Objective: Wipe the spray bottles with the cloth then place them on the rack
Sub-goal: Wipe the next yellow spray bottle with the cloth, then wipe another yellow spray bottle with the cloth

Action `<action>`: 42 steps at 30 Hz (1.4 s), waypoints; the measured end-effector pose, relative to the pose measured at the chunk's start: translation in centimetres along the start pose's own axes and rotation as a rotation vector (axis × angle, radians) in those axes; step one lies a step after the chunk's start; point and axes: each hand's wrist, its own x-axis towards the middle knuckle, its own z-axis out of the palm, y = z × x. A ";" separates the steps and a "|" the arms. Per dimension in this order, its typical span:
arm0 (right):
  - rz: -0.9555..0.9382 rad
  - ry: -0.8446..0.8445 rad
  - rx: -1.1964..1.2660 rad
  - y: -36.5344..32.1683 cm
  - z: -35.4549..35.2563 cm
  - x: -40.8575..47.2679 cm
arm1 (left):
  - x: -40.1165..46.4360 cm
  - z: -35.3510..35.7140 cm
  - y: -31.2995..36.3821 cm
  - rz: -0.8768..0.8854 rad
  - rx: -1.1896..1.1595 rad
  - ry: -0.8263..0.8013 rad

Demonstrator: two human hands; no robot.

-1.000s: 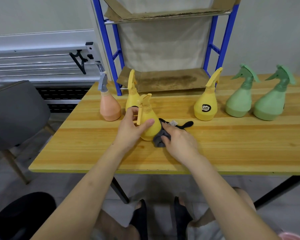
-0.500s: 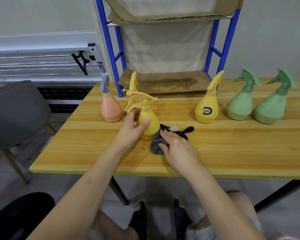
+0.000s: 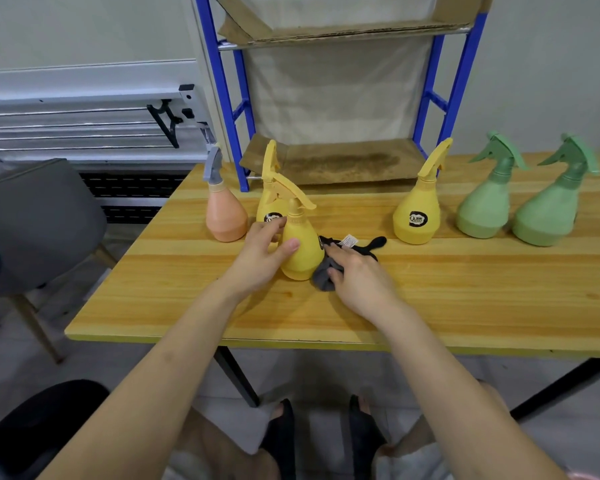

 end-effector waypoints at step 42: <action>0.048 0.225 -0.011 1.2 -2.4 -3.2 | 6.2 6.3 3.6 -0.016 0.258 0.275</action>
